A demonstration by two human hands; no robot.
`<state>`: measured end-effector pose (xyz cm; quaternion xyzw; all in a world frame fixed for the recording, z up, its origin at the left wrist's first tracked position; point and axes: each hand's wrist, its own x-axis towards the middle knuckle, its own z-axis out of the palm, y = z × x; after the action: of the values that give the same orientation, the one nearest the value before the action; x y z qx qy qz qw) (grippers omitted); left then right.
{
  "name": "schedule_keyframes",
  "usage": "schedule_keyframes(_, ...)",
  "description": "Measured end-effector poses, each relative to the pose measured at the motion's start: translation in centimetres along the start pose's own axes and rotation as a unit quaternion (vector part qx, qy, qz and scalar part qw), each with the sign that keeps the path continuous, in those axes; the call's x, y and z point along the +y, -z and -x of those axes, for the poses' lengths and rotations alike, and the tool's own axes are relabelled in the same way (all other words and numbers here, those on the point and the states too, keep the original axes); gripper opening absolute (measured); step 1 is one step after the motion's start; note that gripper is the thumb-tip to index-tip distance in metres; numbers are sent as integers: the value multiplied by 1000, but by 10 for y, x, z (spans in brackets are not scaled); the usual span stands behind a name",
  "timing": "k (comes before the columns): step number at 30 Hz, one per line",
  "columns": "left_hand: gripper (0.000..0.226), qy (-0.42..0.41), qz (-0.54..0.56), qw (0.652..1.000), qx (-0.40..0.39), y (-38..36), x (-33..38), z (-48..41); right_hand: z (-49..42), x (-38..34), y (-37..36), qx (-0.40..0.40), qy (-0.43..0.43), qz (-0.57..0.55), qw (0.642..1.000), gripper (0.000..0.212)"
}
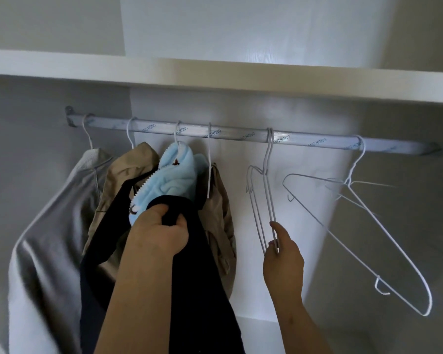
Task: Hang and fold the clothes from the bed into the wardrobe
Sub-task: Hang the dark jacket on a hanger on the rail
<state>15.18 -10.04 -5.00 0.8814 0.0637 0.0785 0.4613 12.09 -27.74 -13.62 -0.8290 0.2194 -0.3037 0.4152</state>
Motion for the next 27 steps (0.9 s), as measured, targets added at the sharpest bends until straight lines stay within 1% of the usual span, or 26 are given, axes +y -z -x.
schedule_keyframes(5,48,2,-20,999,31,2,1,7,1,1,5,46,-8,-23,999,38)
schedule_keyframes(8,47,-2,-20,999,29,0,6,12,-1,4,11,81,-31,-26,996,38)
schedule_keyframes(11,47,-4,-12,1000,28,0,11,19,-4,5,20,91,-51,-13,994,37)
schedule_keyframes(14,48,7,-4,1000,24,1,12,20,-9,2,30,106,-66,47,991,34)
schedule_keyframes(17,44,3,-1,999,43,2,8,22,-11,0,36,118,-74,104,985,29)
schedule_keyframes(20,41,-4,6,998,59,3,6,25,-13,-2,38,125,-68,100,985,28)
schedule_keyframes(24,46,10,-6,999,37,4,8,24,-15,-11,38,149,-39,78,985,27)
schedule_keyframes(27,45,5,6,999,50,6,5,26,-13,-20,37,160,-16,48,986,27)
